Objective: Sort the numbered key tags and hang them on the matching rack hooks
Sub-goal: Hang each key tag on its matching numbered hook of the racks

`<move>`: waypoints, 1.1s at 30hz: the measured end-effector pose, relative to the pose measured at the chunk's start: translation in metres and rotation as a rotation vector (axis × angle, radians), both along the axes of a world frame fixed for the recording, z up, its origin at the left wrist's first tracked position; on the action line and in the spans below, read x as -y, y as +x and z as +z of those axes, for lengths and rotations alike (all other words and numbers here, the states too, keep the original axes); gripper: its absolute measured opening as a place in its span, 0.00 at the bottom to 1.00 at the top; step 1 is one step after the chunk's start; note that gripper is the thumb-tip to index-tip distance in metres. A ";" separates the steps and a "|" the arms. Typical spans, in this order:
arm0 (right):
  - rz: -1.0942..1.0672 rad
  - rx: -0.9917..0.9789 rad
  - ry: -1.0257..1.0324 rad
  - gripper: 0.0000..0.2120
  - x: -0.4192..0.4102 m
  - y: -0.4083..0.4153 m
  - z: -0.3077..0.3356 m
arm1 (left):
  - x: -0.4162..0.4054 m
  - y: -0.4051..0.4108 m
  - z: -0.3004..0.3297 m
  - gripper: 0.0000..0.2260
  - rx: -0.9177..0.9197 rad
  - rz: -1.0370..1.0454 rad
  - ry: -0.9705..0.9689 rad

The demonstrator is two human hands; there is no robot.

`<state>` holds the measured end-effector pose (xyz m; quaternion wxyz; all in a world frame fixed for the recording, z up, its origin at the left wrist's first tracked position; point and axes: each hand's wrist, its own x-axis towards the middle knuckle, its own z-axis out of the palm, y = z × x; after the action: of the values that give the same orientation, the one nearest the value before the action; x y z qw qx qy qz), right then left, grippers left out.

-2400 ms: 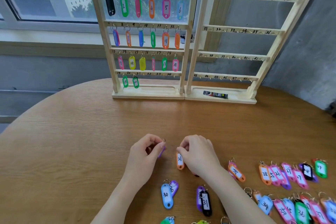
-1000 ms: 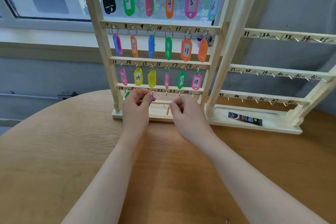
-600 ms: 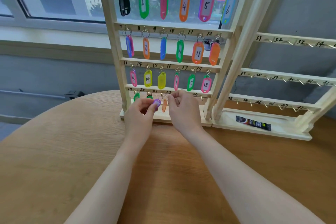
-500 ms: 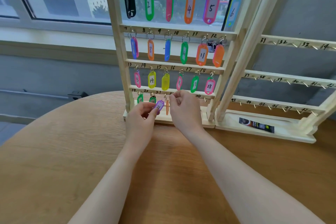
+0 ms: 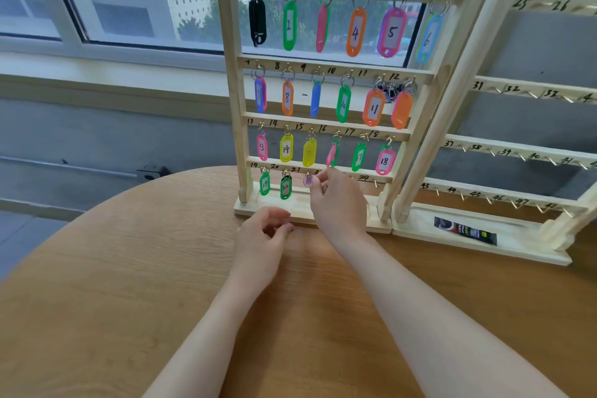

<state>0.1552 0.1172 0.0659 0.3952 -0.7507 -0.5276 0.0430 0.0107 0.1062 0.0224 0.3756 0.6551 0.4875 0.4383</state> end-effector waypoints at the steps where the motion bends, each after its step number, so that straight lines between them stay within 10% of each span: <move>1: 0.003 0.018 -0.008 0.10 0.002 0.000 0.001 | 0.003 -0.001 0.000 0.07 -0.017 -0.006 -0.007; 22: 0.070 0.040 -0.341 0.09 0.235 0.086 0.024 | 0.162 0.019 0.029 0.04 -0.528 -0.556 -0.140; 33: 0.055 -0.017 -0.480 0.07 0.305 0.081 0.007 | 0.215 0.061 0.027 0.17 -0.784 -0.427 -0.243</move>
<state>0.2362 -0.1881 0.0729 0.2086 -0.8082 -0.5190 0.1844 0.0713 -0.1088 0.0495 0.3189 0.8084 0.4946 0.0096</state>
